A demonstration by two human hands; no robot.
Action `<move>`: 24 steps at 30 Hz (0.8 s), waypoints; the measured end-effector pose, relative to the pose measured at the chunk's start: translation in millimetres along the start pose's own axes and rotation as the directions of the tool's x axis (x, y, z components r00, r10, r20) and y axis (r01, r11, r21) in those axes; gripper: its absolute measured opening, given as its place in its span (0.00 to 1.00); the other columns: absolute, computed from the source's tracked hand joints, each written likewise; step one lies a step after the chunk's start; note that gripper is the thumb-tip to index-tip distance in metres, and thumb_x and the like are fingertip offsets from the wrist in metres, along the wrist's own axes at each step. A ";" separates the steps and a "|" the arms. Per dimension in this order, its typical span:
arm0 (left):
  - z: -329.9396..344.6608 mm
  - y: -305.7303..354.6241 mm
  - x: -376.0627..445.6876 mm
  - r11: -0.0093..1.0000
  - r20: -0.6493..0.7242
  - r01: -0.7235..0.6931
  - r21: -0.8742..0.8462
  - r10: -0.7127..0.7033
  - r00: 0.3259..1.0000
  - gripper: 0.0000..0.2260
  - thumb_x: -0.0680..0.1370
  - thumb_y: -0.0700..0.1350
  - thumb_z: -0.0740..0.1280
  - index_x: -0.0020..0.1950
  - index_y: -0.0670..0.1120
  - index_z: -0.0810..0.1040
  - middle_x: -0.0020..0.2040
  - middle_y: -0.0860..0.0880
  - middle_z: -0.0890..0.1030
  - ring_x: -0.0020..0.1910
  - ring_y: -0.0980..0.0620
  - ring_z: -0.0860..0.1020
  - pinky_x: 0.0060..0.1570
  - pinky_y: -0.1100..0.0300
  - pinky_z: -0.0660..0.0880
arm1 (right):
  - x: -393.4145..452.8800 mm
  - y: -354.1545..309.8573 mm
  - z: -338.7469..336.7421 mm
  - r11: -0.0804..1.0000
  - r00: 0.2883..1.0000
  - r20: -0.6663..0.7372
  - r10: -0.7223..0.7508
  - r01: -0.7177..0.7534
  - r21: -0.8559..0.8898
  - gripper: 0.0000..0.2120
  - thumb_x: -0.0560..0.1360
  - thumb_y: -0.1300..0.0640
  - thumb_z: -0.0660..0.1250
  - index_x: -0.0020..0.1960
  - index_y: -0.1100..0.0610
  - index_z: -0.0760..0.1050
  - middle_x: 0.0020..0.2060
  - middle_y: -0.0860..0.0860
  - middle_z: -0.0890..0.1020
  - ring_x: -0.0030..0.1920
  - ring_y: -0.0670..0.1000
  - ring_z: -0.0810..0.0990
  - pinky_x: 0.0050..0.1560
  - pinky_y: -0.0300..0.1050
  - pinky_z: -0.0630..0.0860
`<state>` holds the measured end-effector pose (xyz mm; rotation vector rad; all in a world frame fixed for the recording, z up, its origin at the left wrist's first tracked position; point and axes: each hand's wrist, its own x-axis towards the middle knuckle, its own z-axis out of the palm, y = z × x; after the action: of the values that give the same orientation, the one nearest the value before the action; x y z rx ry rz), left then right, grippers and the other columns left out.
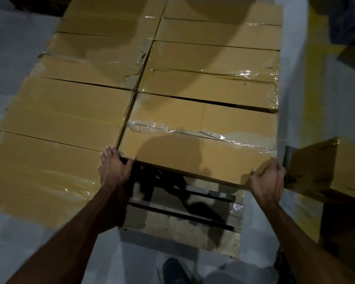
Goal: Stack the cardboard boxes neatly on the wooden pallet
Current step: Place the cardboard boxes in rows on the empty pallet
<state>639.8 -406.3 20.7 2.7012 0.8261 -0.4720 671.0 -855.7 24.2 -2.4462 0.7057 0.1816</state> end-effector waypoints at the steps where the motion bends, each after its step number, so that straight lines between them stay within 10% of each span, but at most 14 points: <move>1: 0.4 -0.5 0.4 1.000 0.000 -0.002 -0.001 0.002 1.000 0.41 0.82 0.66 0.62 0.83 0.38 0.58 0.85 0.40 0.53 0.83 0.34 0.52 0.75 0.26 0.59 | -2.1 1.7 1.1 1.000 1.000 -0.014 -0.007 0.007 0.024 0.31 0.79 0.58 0.73 0.77 0.59 0.63 0.72 0.63 0.68 0.67 0.70 0.74 0.67 0.65 0.74; 24: -3.7 4.0 -0.5 0.999 0.026 0.023 -0.025 -0.022 0.999 0.42 0.79 0.60 0.71 0.83 0.39 0.57 0.86 0.41 0.51 0.83 0.34 0.50 0.75 0.25 0.58 | -9.5 36.6 2.8 0.973 0.993 0.025 -0.120 0.112 0.200 0.37 0.82 0.60 0.68 0.85 0.56 0.53 0.82 0.56 0.61 0.79 0.65 0.62 0.74 0.70 0.64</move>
<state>642.6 -408.4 25.0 2.6595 0.8509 -0.4975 643.9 -875.2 6.4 -2.2789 0.5358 0.1049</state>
